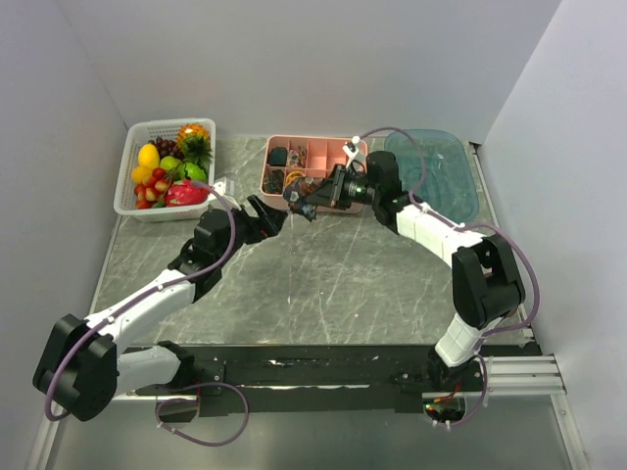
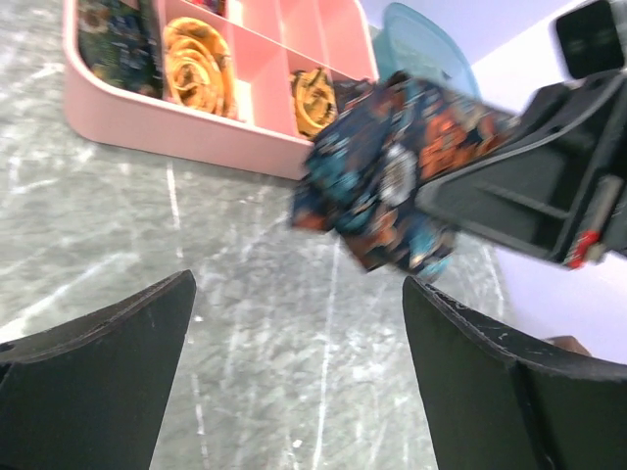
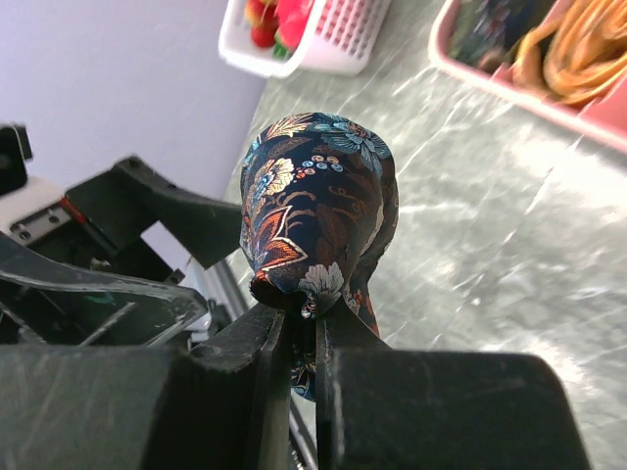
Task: Roll the ties
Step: Pick up the tie at the center of the board, then place the tie in the storage box.
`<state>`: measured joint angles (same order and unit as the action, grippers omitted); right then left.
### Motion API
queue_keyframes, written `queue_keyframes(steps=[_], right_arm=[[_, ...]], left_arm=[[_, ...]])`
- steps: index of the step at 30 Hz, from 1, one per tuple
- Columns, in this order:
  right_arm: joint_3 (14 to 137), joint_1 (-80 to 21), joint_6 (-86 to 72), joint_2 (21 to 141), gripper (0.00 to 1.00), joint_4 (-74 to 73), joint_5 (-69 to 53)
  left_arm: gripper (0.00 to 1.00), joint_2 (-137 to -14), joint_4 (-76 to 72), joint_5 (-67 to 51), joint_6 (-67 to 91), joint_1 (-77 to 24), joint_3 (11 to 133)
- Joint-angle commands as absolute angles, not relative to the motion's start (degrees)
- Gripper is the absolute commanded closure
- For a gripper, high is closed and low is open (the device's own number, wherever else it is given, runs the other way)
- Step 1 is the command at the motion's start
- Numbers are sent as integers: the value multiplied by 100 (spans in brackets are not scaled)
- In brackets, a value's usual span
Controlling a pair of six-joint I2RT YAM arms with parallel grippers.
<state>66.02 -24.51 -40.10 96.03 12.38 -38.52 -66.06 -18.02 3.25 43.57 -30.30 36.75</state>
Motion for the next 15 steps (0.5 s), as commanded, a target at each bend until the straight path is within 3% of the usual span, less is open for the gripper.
queue_keyframes(steps=[1,15], right_arm=[[7259,-2294,-3491,9712,100,634,-3500],[9614,-2171,-2356,10994,100,-1730,-2339]], left_arm=[[7,-6521,-1731,422,4140,-2866,3753],[7,-6996,-1538,229,3947,-2514,3929]])
